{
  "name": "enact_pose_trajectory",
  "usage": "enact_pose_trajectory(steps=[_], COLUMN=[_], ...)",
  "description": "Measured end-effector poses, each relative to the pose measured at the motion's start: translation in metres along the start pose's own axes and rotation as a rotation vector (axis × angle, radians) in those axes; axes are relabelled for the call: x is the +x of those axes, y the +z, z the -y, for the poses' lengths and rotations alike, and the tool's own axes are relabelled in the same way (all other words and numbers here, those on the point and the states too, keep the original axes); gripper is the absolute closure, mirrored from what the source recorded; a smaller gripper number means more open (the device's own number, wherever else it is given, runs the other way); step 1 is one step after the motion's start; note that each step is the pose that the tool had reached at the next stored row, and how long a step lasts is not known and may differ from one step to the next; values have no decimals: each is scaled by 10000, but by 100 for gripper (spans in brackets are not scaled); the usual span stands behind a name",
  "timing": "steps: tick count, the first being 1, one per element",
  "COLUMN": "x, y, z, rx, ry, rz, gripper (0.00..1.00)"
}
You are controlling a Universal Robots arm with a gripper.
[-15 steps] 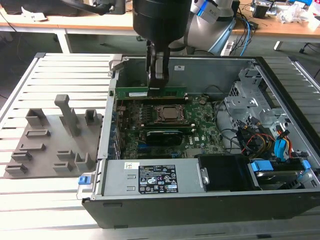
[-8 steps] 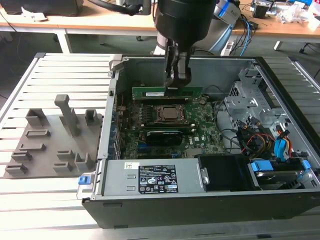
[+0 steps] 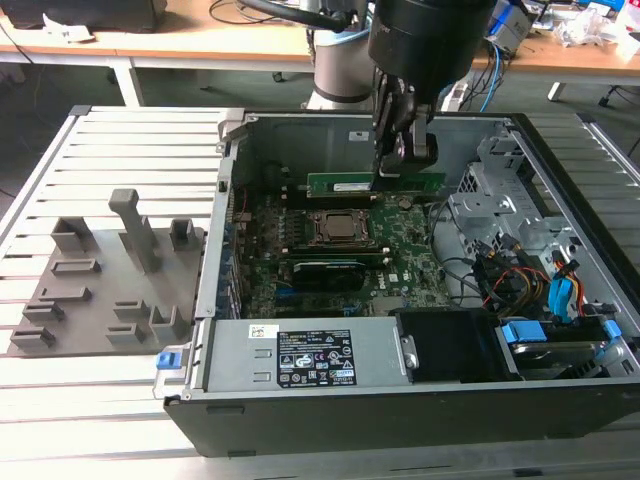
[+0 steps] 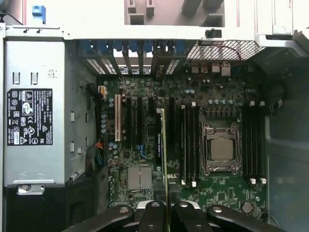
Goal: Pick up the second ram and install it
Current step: 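Pick up the second ram and move it above second insertion slot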
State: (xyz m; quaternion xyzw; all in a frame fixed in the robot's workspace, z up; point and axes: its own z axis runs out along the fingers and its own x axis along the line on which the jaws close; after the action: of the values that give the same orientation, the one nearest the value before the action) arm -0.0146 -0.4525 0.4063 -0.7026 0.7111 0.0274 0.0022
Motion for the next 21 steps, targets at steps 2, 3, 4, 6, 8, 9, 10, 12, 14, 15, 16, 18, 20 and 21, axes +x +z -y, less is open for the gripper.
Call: enact_pose_trajectory(steps=[2,3,4,6,8,9,10,12,14,15,16,18,20,21], x=[-1,0,0,-5,-33,-50,-74,-108,-117,-117,-117,-117,-116,-115], y=[0,0,0,10,27,31,37,48,65,68,71,80,97,103], z=[2,4,4,13,32,34,34,34,35,35,35,35,36,36], rx=[1,0,1,0,-2,-2,-2,-3,-6,-9,-12,-12,-13,-13], ry=[2,0,1,-2,2,2,1,0,-8,-18,-27,-29,-30,-30], rz=[1,1,1,1,1,1,2,13,226,514,769,837,836,836], gripper=[86,86,86,86,86,86,86,86,86,86,86,86,86,86])
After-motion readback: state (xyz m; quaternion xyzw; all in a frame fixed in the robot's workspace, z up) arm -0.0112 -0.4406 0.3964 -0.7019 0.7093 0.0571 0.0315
